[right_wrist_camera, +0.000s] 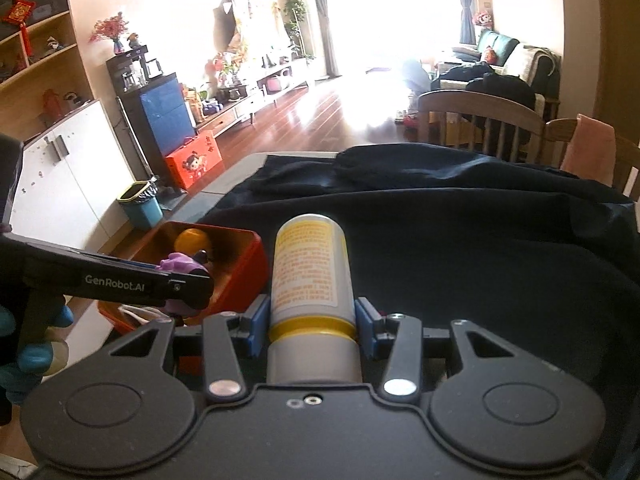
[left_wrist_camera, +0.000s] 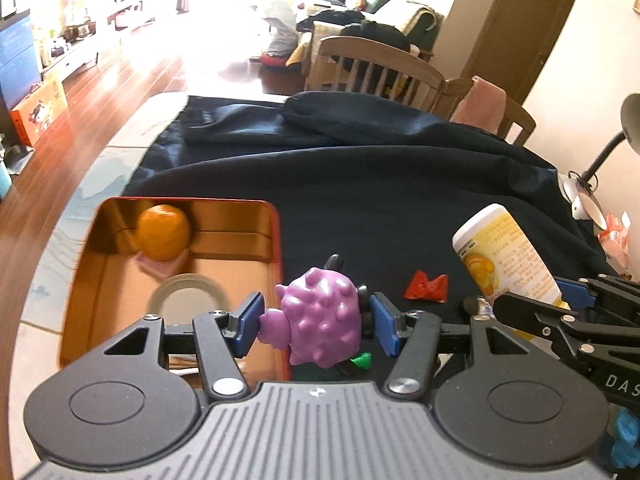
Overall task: Organize rigid objects
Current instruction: 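Carry the purple toy and white bottle into the red tin and release both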
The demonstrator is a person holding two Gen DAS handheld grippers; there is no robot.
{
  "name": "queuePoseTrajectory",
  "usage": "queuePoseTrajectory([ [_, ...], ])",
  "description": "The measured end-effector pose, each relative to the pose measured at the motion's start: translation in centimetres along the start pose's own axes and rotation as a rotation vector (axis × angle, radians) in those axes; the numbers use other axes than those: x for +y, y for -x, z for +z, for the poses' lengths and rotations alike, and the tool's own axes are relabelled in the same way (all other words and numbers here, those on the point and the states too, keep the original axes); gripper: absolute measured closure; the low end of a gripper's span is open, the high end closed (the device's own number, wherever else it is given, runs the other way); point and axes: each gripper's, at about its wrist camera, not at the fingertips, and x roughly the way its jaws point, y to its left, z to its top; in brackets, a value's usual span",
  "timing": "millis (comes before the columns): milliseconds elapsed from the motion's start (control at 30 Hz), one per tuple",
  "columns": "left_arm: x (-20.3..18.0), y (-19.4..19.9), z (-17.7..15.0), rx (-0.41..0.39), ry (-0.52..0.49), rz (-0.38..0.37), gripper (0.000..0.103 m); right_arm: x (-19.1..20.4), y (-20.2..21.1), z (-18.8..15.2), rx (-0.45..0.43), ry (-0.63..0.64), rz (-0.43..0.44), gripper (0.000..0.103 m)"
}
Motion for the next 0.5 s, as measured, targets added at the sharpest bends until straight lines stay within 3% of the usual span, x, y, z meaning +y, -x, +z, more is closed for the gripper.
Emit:
queuePoseTrajectory([
  [500, 8.6, 1.2, 0.6, -0.009, 0.042, 0.063, 0.046, 6.1, -3.4, 1.2, 0.013, 0.002, 0.007, 0.059],
])
